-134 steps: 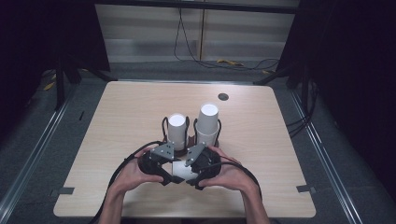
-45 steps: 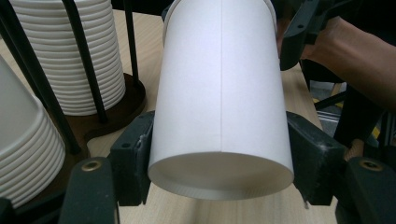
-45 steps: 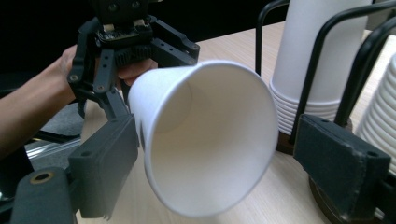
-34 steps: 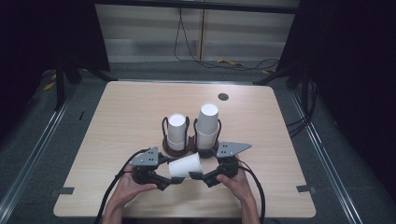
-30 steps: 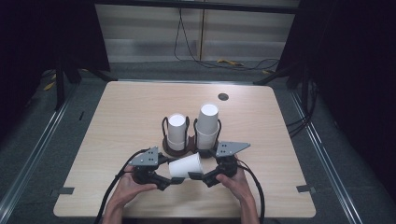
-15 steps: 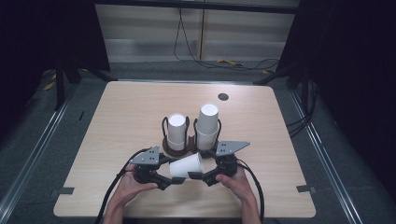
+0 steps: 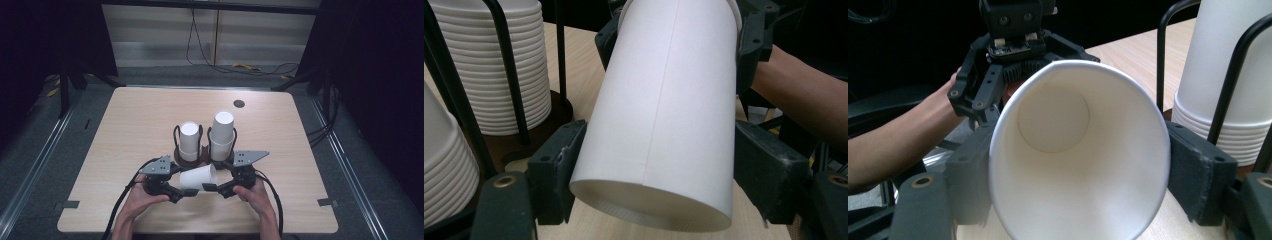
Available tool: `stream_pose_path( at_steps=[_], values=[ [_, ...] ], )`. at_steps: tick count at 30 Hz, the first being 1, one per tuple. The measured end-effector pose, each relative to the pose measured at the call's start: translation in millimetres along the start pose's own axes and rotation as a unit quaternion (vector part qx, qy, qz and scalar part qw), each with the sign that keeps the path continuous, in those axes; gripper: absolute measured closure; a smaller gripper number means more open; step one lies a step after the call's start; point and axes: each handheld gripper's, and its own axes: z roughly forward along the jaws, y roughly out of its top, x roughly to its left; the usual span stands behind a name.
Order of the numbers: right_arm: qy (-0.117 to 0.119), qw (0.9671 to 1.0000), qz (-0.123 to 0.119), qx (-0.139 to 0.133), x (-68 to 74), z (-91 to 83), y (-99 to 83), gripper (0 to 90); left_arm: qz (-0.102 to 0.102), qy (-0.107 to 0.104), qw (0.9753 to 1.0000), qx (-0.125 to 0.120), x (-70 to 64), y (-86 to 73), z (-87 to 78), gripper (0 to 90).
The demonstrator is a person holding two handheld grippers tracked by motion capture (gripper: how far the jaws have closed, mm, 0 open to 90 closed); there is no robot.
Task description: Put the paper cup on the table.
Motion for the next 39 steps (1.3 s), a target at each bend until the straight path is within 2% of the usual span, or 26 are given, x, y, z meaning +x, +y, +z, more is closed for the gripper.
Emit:
stream_pose_path(
  at_steps=[4, 7, 11, 14, 16, 17, 20, 22, 25, 29, 31, 33, 35, 37, 39],
  values=[
    [-0.007, 1.0, 0.0, -0.007, -0.1, -1.6, 0.9, 24.1, -0.007, 0.009, 0.9999, -0.004, 0.4, 0.0, 0.0, 22.7],
    [-0.024, 0.9996, 0.002, -0.012, -1.1, -4.6, 1.2, 24.5, -0.008, 0.018, 0.9998, 0.008, 0.2, -0.2, -0.6, 15.2],
    [-0.037, 0.9991, 0.006, -0.021, -1.8, -10.0, 2.0, 24.8, -0.011, 0.03, 0.9995, 0.002, 0.8, 0.1, -1.1, 15.4],
    [-0.053, 0.9983, 0.008, -0.022, -1.8, -13.2, 2.7, 24.9, -0.009, 0.054, 0.9985, 0.008, -1.0, 0.4, -0.6, 15.4],
    [-0.061, 0.9979, 0.01, -0.019, -1.8, -15.1, 2.7, 24.9, -0.013, 0.054, 0.9984, 0.014, -0.9, -0.6, -0.3, 15.4],
    [-0.064, 0.9976, 0.011, -0.022, -2.2, -16.5, 2.6, 25.0, -0.013, 0.058, 0.9982, 0.01, -1.3, -2.0, -0.7, 15.4],
    [-0.071, 0.9971, 0.013, -0.024, -2.0, -19.7, 2.9, 25.1, -0.005, 0.081, 0.9967, 0.007, -1.6, -6.0, -2.3, 15.5],
    [-0.075, 0.9969, 0.013, -0.021, -1.4, -21.7, 3.2, 25.1, -0.008, 0.09, 0.9959, 0.008, -1.2, -7.0, -3.1, 15.5],
    [-0.085, 0.9962, 0.014, -0.016, -1.2, -24.7, 3.5, 25.1, -0.013, 0.11, 0.9938, 0.008, 1.6, -8.8, -5.0, 15.3],
    [-0.096, 0.9951, 0.02, -0.012, -2.5, -30.0, 3.8, 25.2, -0.027, 0.136, 0.9902, -0.013, 0.6, -14.6, -10.9, 15.4],
    [-0.103, 0.9944, 0.022, -0.007, -2.8, -32.2, 3.1, 25.2, -0.027, 0.158, 0.9866, -0.03, -0.6, -19.2, -14.3, 15.4],
    [-0.107, 0.9939, 0.025, -0.003, -2.8, -34.2, 2.5, 25.2, -0.025, 0.183, 0.9823, -0.033, -1.3, -23.3, -15.6, 15.4],
    [-0.114, 0.9931, 0.026, 0.001, -2.6, -36.0, 2.3, 25.2, -0.026, 0.189, 0.9809, -0.04, -2.0, -25.9, -16.4, 15.3],
    [-0.118, 0.9926, 0.027, 0.003, -2.8, -38.3, 1.7, 25.2, -0.023, 0.209, 0.9766, -0.045, -3.0, -28.4, -17.2, 15.3],
    [-0.127, 0.9915, 0.029, 0.004, -3.3, -40.8, 0.9, 25.2, -0.029, 0.207, 0.977, -0.045, -1.7, -29.3, -17.7, 15.3]
  ],
)
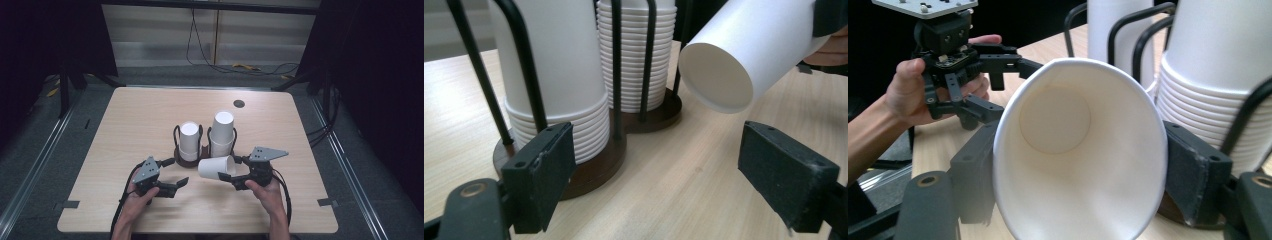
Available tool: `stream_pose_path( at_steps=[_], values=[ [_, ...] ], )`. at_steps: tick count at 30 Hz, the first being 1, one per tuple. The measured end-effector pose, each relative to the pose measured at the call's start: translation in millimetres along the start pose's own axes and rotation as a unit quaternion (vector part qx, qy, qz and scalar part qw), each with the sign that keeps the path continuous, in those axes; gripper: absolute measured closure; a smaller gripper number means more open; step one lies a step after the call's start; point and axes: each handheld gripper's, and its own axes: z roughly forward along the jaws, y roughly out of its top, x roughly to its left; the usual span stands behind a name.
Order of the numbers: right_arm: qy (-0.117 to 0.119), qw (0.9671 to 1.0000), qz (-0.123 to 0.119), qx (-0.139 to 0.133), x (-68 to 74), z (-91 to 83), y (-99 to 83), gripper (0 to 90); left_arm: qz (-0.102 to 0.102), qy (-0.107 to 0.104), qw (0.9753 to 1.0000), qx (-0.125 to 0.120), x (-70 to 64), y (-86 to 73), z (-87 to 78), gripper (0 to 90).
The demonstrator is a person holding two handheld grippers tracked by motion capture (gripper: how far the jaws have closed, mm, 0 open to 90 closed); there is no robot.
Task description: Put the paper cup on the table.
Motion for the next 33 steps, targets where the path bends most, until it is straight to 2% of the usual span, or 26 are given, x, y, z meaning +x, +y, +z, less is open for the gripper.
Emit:
stream_pose_path(
  at_steps=[1, 3, 7, 9, 10, 11, 16, 17, 19, 20, 21, 23, 25, 27, 29, 30, 31, 33],
  values=[
    [-0.003, 1.0, 0.003, 0.0, 0.0, -1.0, -0.6, 25.2, 0.0, -0.001, 1.0, 0.003, 0.6, -0.2, -0.1, 15.3],
    [-0.008, 0.9999, 0.004, 0.004, 0.0, -2.1, -1.4, 25.2, 0.004, 0.012, 0.9999, 0.003, 1.1, -0.9, -0.5, 15.3],
    [-0.024, 0.9996, 0.007, 0.014, -0.7, -4.7, -1.5, 25.2, -0.006, 0.035, 0.9988, -0.033, 3.5, -3.9, -4.4, 15.3],
    [-0.038, 0.9991, 0.011, 0.018, -1.8, -7.6, -1.8, 25.3, -0.007, 0.042, 0.9982, -0.043, 5.0, -4.6, -5.9, 15.3],
    [-0.051, 0.9983, 0.013, 0.023, -2.9, -9.3, -1.8, 25.4, -0.005, 0.055, 0.9975, -0.045, 6.1, -4.8, -6.8, 15.3],
    [-0.064, 0.9974, 0.016, 0.03, -4.7, -11.7, -1.7, 25.5, -0.004, 0.057, 0.9973, -0.046, 6.7, -5.0, -7.2, 15.3],
    [-0.088, 0.995, 0.024, 0.04, -7.5, -19.9, -2.5, 25.6, 0.003, 0.065, 0.9959, -0.064, 6.1, -7.1, -11.1, 15.3],
    [-0.094, 0.994, 0.026, 0.048, -7.0, -19.9, -3.0, 25.6, -0.002, 0.076, 0.9948, -0.068, 3.9, -7.6, -11.2, 15.3],
    [-0.097, 0.993, 0.027, 0.062, -6.6, -19.0, -4.2, 25.6, 0.002, 0.076, 0.9943, -0.074, 3.5, -8.3, -12.6, 15.3],
    [-0.101, 0.9923, 0.027, 0.067, -6.0, -18.5, -4.3, 25.6, 0.008, 0.085, 0.9928, -0.084, 3.4, -9.6, -15.1, 15.4],
    [-0.108, 0.9904, 0.026, 0.083, -4.6, -18.9, -4.4, 25.6, 0.008, 0.084, 0.9923, -0.09, 3.0, -10.2, -15.9, 15.4],
    [-0.115, 0.9888, 0.029, 0.091, -4.1, -20.8, -4.6, 25.6, 0.017, 0.097, 0.9902, -0.1, -0.9, -11.6, -17.0, 15.3],
    [-0.127, 0.9869, 0.038, 0.092, -4.4, -24.9, -4.2, 25.7, 0.038, 0.097, 0.9897, -0.099, -4.5, -11.5, -15.9, 15.3],
    [-0.138, 0.9848, 0.04, 0.097, -4.9, -28.1, -3.0, 25.7, 0.044, 0.099, 0.9895, -0.095, -6.0, -11.3, -15.6, 15.3],
    [-0.153, 0.9816, 0.043, 0.106, -6.9, -31.4, -1.2, 25.7, 0.038, 0.102, 0.9892, -0.098, -5.0, -11.7, -16.4, 15.2],
    [-0.155, 0.9812, 0.044, 0.106, -8.0, -32.5, -0.4, 25.7, 0.038, 0.101, 0.9891, -0.1, -5.7, -11.9, -16.5, 15.3],
    [-0.155, 0.981, 0.045, 0.107, -8.2, -33.0, 0.3, 25.7, 0.048, 0.1, 0.9888, -0.1, -6.5, -11.9, -16.5, 15.3],
    [-0.159, 0.9794, 0.043, 0.117, -8.6, -32.9, 2.0, 25.7, 0.053, 0.113, 0.9879, -0.093, -9.0, -11.2, -15.0, 15.4]
  ],
)
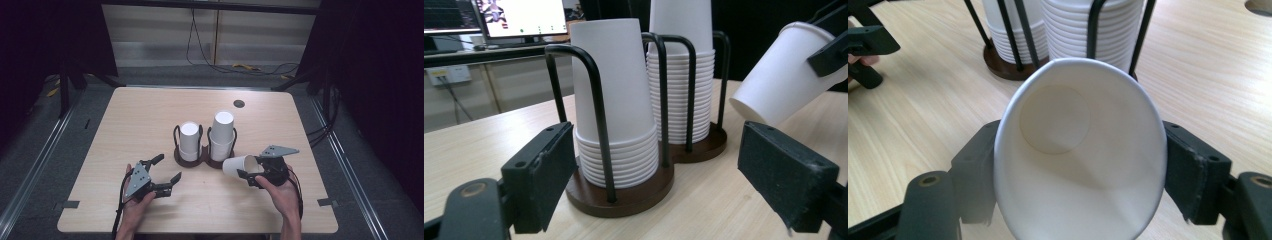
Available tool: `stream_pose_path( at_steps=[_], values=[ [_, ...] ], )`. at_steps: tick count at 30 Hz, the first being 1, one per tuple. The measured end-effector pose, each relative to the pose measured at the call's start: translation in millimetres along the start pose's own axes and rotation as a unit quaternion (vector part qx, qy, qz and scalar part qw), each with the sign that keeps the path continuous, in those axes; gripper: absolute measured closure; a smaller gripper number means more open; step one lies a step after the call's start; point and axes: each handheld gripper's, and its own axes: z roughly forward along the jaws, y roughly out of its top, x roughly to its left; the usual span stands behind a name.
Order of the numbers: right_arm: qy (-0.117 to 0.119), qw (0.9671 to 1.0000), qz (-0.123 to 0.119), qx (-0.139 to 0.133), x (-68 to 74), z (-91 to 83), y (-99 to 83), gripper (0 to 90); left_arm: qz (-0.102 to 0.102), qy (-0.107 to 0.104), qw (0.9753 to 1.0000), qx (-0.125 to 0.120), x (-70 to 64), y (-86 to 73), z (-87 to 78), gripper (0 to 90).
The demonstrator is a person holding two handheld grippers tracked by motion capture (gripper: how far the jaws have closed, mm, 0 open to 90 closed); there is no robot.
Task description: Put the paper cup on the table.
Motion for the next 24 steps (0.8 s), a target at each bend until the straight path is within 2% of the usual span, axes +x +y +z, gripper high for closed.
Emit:
stream_pose_path(
  at_steps=[1, 4, 6, 8, 9, 10, 14, 15, 18, 20, 21, 24],
  values=[
    [-0.003, 1.0, 0.002, 0.004, -1.1, -0.3, 0.4, 25.7, 0.005, 0.007, 1.0, 0.0, -1.6, 0.0, 0.0, 15.4],
    [-0.013, 0.9998, 0.013, 0.008, -7.4, -3.0, 0.9, 25.7, 0.016, 0.009, 0.9998, 0.004, -3.3, 0.4, 0.2, 15.4],
    [-0.032, 0.9992, 0.013, 0.02, -11.3, -4.7, 2.7, 25.7, 0.002, 0.019, 0.9998, 0.004, -2.9, 0.4, 1.2, 15.4],
    [-0.037, 0.9987, 0.022, 0.027, -16.3, -6.0, 5.4, 25.7, -0.007, 0.006, 1.0, 0.0, 0.9, -0.1, 0.2, 15.3],
    [-0.038, 0.9985, 0.027, 0.027, -18.7, -7.1, 8.1, 25.7, -0.01, 0.01, 0.9999, 0.0, 1.0, -0.2, -0.1, 15.3],
    [-0.039, 0.9985, 0.021, 0.031, -20.3, -7.2, 10.7, 25.7, -0.009, 0.01, 0.9999, 0.0, 0.7, -0.1, 0.1, 15.3],
    [-0.049, 0.9973, 0.023, 0.05, -27.9, -9.8, 20.2, 25.8, -0.007, 0.024, 0.9997, 0.002, -1.2, 0.0, -0.1, 15.3],
    [-0.051, 0.9971, 0.024, 0.052, -29.3, -10.4, 21.6, 25.8, -0.007, 0.022, 0.9997, -0.003, 0.1, -0.3, -1.2, 15.3],
    [-0.058, 0.9959, 0.02, 0.066, -34.7, -11.9, 26.7, 25.8, -0.036, 0.048, 0.9974, -0.041, 3.0, -4.4, -9.0, 15.3],
    [-0.064, 0.9944, 0.019, 0.081, -39.5, -11.6, 31.0, 25.8, -0.025, 0.047, 0.998, -0.033, 1.4, -3.5, -8.4, 15.2],
    [-0.065, 0.9939, 0.018, 0.087, -41.7, -11.3, 32.9, 25.8, -0.019, 0.039, 0.9986, -0.031, 1.0, -3.2, -7.8, 15.3],
    [-0.072, 0.992, 0.016, 0.102, -46.9, -10.9, 38.3, 25.8, -0.027, 0.052, 0.9978, -0.033, 1.3, -3.5, -8.3, 15.4]
  ],
)
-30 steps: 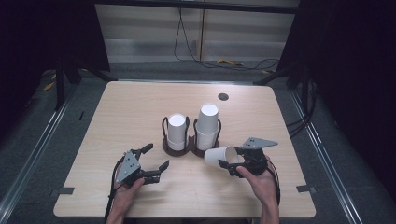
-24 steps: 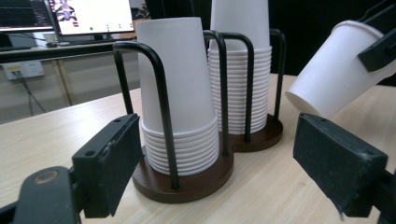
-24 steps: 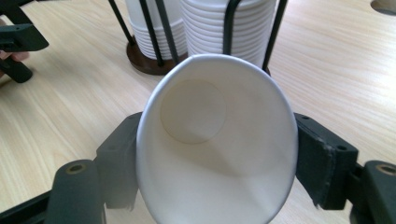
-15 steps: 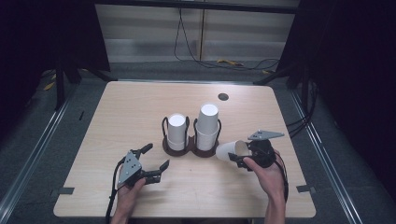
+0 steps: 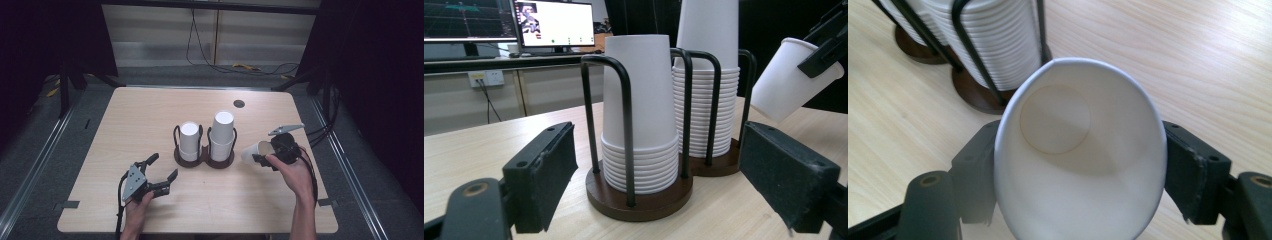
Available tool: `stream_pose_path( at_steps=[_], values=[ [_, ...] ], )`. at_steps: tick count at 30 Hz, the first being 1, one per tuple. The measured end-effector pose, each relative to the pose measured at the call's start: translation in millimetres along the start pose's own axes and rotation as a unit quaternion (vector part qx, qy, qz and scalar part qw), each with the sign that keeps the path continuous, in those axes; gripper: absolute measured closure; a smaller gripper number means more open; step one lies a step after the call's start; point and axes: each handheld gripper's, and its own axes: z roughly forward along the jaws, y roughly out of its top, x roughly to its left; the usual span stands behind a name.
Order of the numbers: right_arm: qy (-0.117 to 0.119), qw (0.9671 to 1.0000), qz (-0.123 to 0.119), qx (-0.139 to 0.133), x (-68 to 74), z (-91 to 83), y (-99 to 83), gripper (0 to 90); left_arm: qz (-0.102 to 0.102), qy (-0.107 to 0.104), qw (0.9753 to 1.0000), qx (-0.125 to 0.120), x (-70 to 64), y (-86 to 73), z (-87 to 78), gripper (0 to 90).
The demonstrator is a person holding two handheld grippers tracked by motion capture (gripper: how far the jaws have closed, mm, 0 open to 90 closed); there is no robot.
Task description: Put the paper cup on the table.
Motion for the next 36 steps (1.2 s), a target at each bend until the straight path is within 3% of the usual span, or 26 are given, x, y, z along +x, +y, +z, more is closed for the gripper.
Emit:
stream_pose_path(
  at_steps=[9, 16, 25, 33, 36],
  values=[
    [-0.026, 0.9981, -0.006, 0.056, -12.0, 5.3, 28.7, 25.8, -0.003, 0.003, 1.0, 0.0, 0.9, -0.1, -0.6, 15.1],
    [-0.04, 0.994, -0.008, 0.102, -19.4, 13.5, 48.1, 25.8, -0.003, 0.006, 1.0, -0.001, 0.4, -0.2, -0.6, 15.3],
    [-0.046, 0.9884, -0.002, 0.145, -31.4, 29.8, 49.0, 25.3, -0.004, 0.003, 1.0, -0.001, 0.5, -0.2, -0.3, 15.3],
    [-0.074, 0.9793, -0.016, 0.188, -34.6, 45.6, 51.1, 24.3, -0.003, 0.002, 1.0, -0.001, 0.7, -0.2, -0.4, 15.3],
    [-0.069, 0.9797, -0.012, 0.188, -34.5, 50.0, 52.0, 23.0, -0.004, 0.005, 1.0, 0.001, 1.0, -0.1, -0.1, 15.4]
  ],
)
